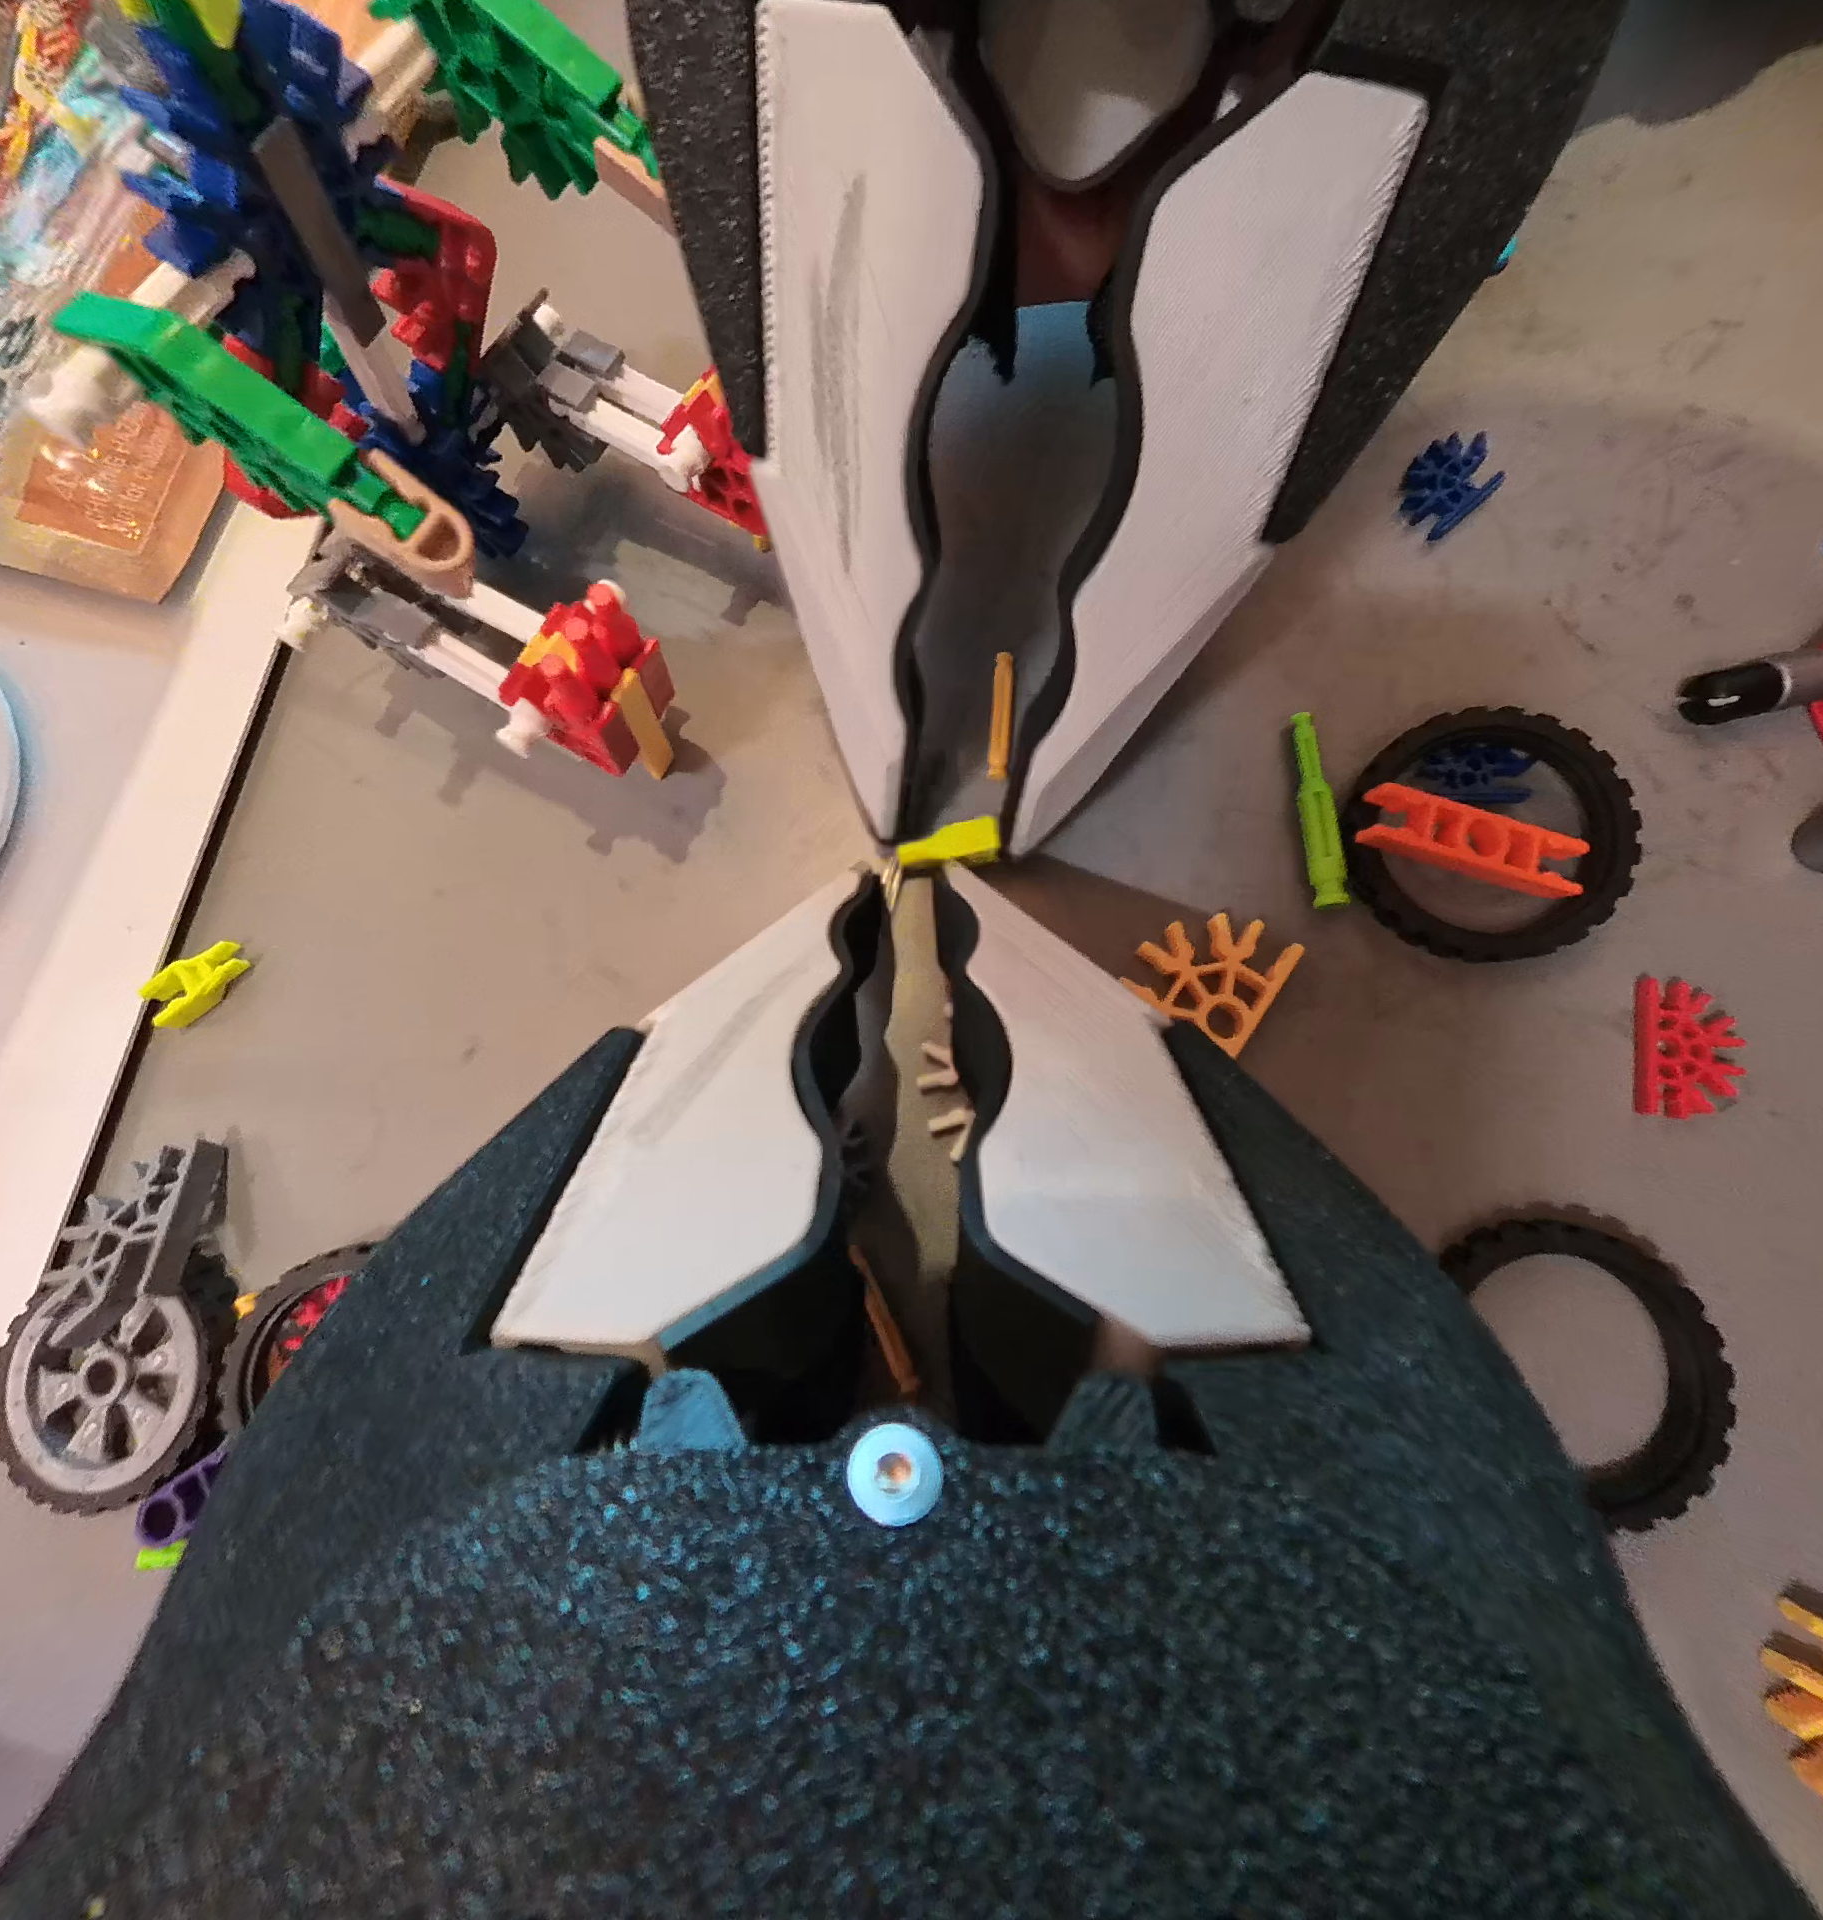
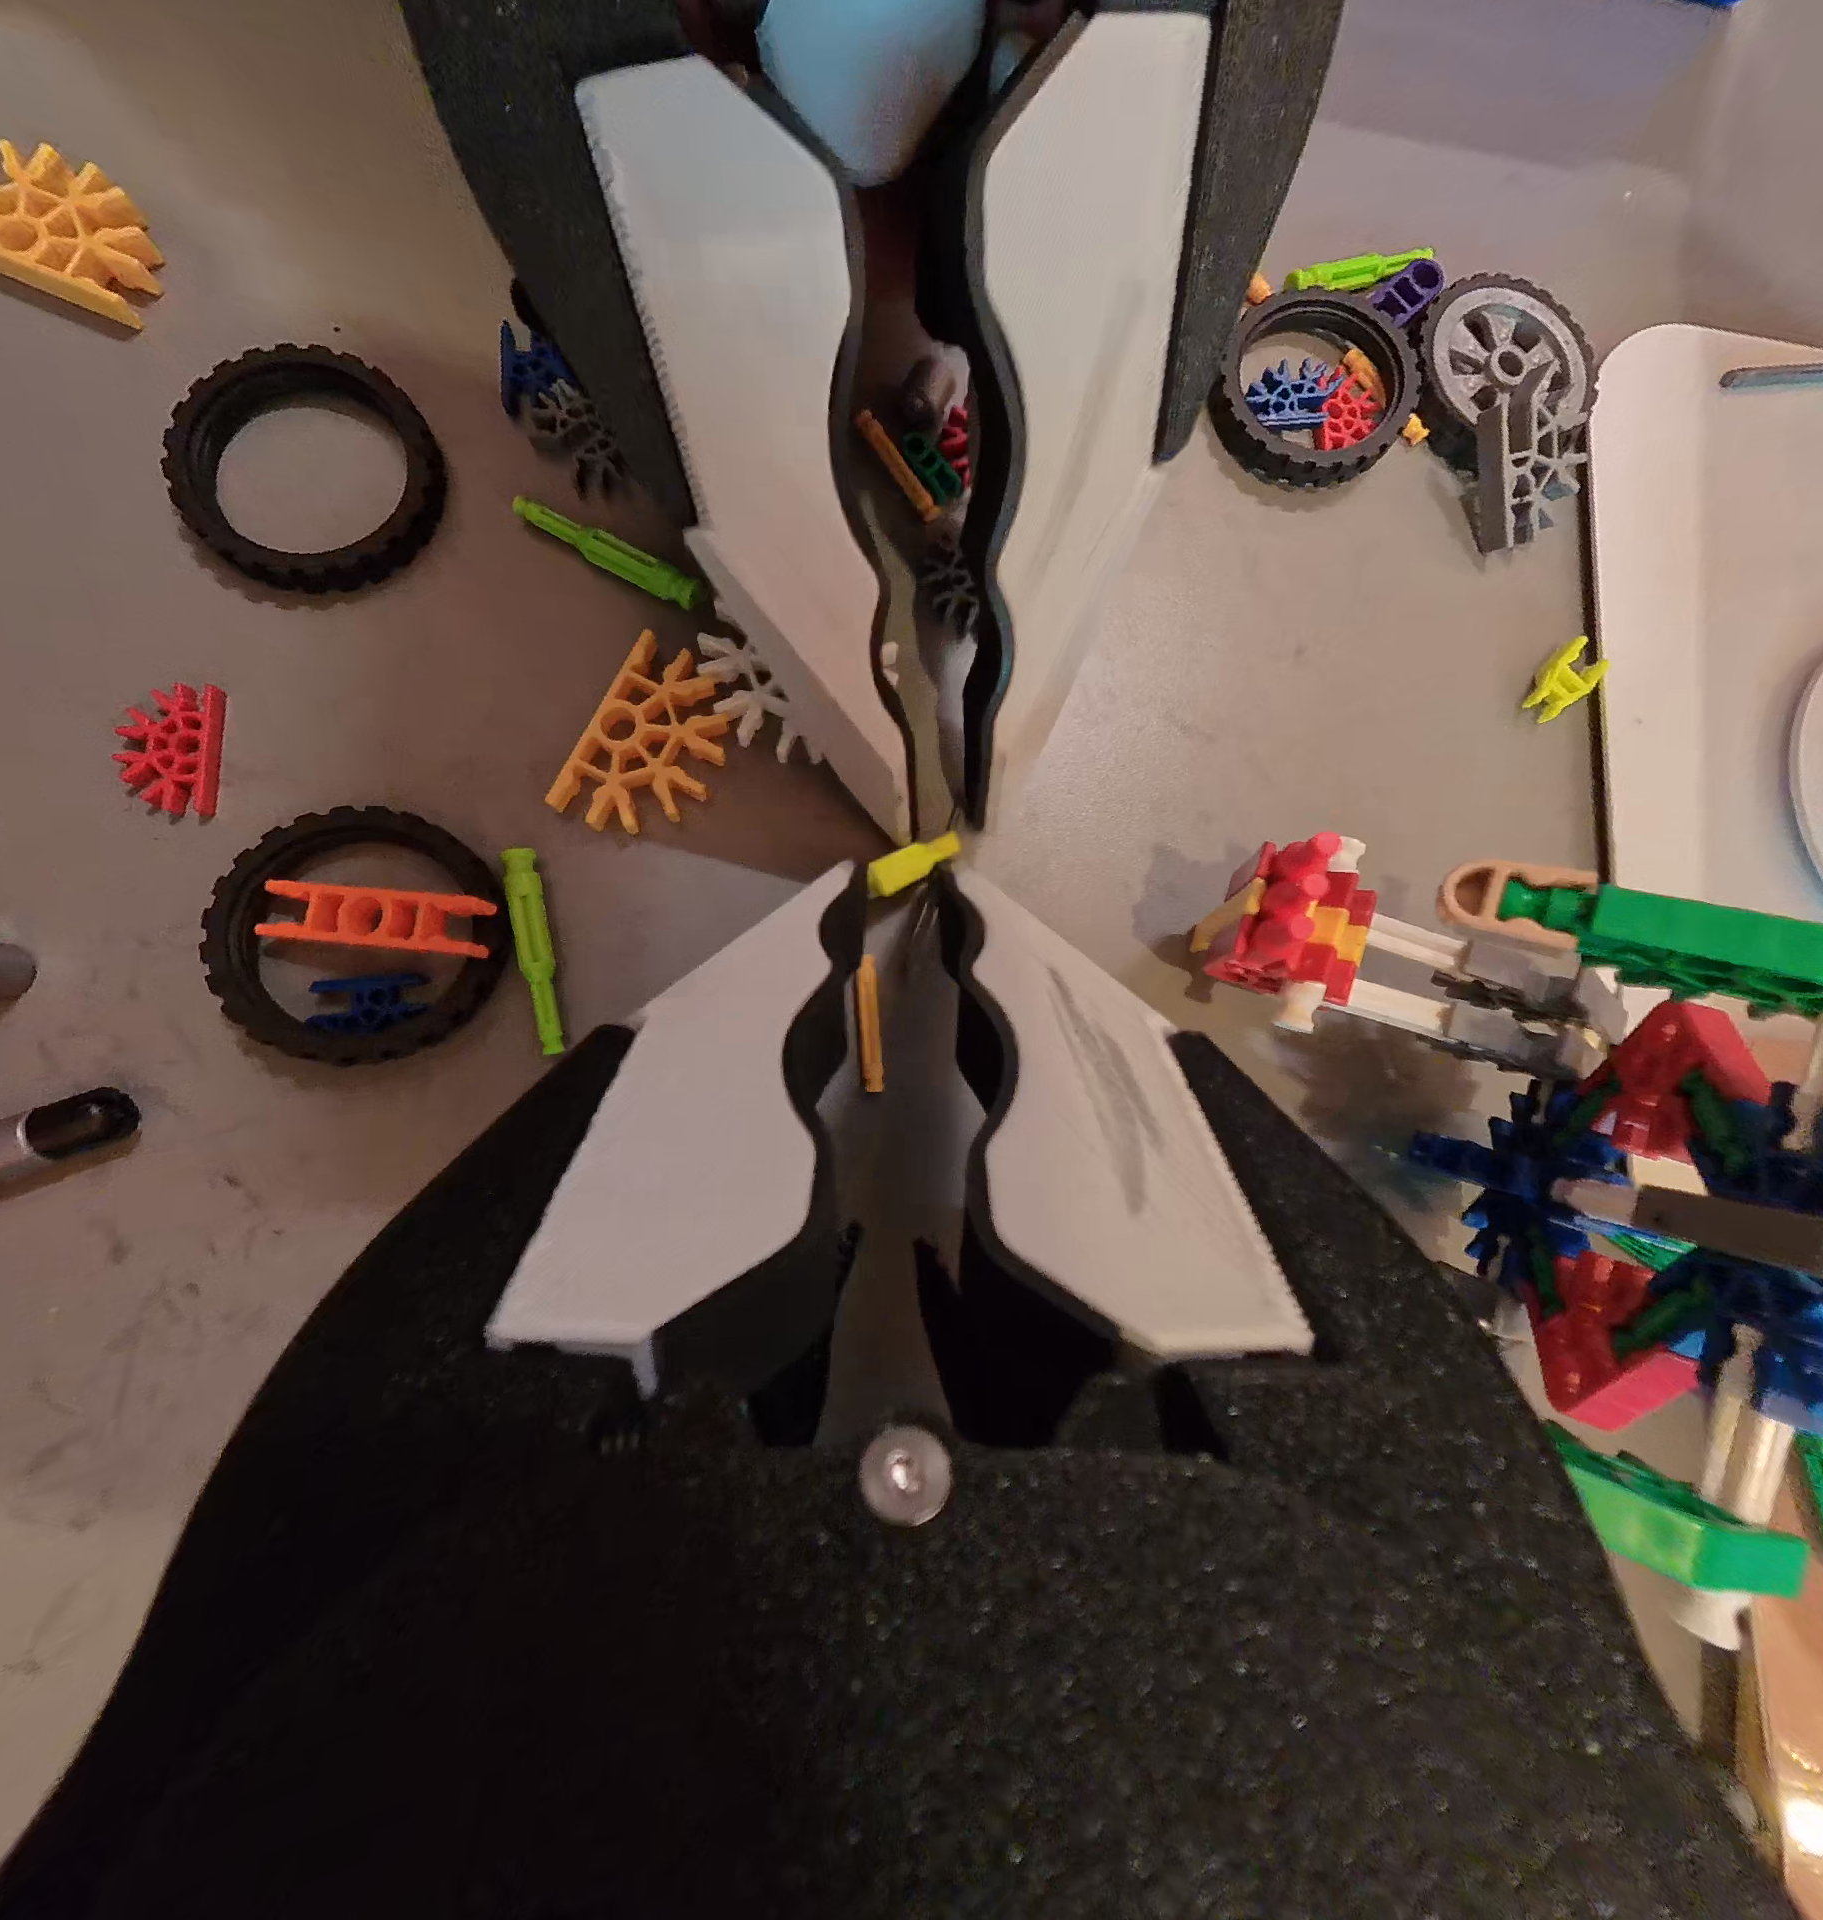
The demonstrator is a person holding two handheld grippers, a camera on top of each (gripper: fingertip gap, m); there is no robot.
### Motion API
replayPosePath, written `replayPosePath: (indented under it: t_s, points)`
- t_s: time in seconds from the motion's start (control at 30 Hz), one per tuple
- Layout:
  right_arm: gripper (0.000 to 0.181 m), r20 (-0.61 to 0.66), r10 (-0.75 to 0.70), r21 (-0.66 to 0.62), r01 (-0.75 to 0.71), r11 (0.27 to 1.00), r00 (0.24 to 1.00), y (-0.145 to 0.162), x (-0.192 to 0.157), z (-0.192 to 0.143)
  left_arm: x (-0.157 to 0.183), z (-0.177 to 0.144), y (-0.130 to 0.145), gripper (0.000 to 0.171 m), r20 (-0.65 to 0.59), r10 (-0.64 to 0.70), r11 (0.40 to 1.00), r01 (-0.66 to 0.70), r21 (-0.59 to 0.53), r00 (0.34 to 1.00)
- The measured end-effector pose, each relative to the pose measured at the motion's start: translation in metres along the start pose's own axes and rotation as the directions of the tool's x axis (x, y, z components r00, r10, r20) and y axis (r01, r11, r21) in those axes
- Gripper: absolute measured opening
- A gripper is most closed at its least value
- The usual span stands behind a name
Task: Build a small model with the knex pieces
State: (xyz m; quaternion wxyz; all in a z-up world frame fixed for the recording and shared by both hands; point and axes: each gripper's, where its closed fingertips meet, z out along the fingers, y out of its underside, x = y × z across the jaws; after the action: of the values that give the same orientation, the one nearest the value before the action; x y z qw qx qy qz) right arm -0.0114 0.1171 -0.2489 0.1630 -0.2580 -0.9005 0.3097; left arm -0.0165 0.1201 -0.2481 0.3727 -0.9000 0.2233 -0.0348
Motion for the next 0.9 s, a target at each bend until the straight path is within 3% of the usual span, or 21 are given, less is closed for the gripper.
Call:
replayPosePath:
  t_s: [0.07, 0.9]
  points:
    - [0.003, -0.018, -0.006, -0.011, 0.006, 1.000, 1.000, 0.0027, 0.0034, 0.0000, -0.0014, -0.0030, -0.0006, 0.009, -0.005, -0.012, 1.000, 0.012, 0.008, 1.000]
    - [0.012, -0.001, -0.043, -0.038, 0.043, 0.998, 0.999, 0.0075, -0.0005, -0.0061, -0.0018, -0.0040, 0.0033, 0.007, 0.007, 0.034, 0.999, -0.034, -0.007, 0.999]
